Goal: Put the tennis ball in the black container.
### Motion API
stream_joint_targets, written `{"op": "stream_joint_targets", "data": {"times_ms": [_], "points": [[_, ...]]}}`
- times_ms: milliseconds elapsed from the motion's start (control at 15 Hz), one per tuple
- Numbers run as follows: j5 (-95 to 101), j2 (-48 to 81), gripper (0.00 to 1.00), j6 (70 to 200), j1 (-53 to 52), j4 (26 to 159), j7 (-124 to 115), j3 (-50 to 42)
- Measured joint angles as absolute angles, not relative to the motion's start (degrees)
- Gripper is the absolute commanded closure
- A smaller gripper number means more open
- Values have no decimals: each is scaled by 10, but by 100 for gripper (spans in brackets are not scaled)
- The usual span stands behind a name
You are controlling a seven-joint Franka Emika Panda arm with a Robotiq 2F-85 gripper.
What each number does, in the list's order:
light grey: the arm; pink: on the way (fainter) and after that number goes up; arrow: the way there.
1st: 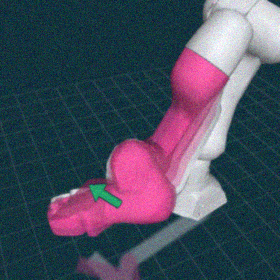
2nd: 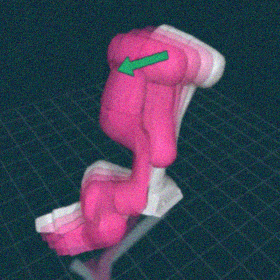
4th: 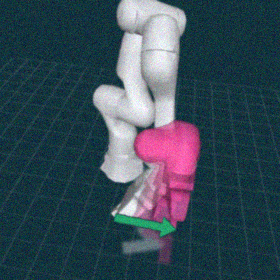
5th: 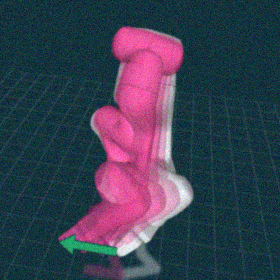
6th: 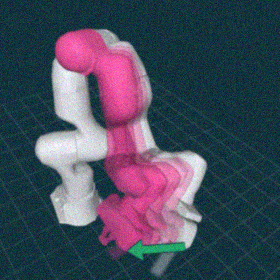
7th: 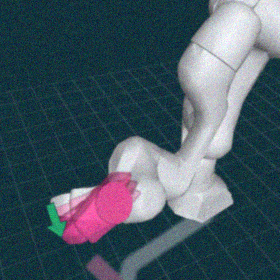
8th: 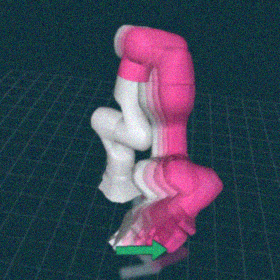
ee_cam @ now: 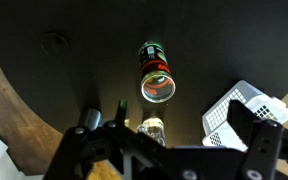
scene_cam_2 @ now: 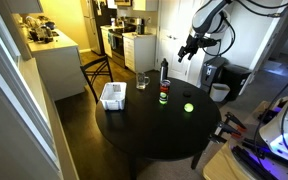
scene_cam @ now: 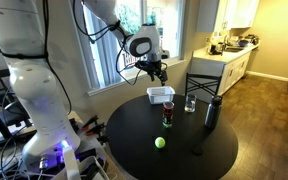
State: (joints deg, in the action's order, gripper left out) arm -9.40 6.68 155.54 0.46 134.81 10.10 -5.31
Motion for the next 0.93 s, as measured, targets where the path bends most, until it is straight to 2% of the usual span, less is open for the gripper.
{"op": "stream_joint_targets", "data": {"times_ms": [533,933], "points": [[-129,196,0,1586,55,1305,120,9],[-139,214,0,1563,88,1295,143,45]]}}
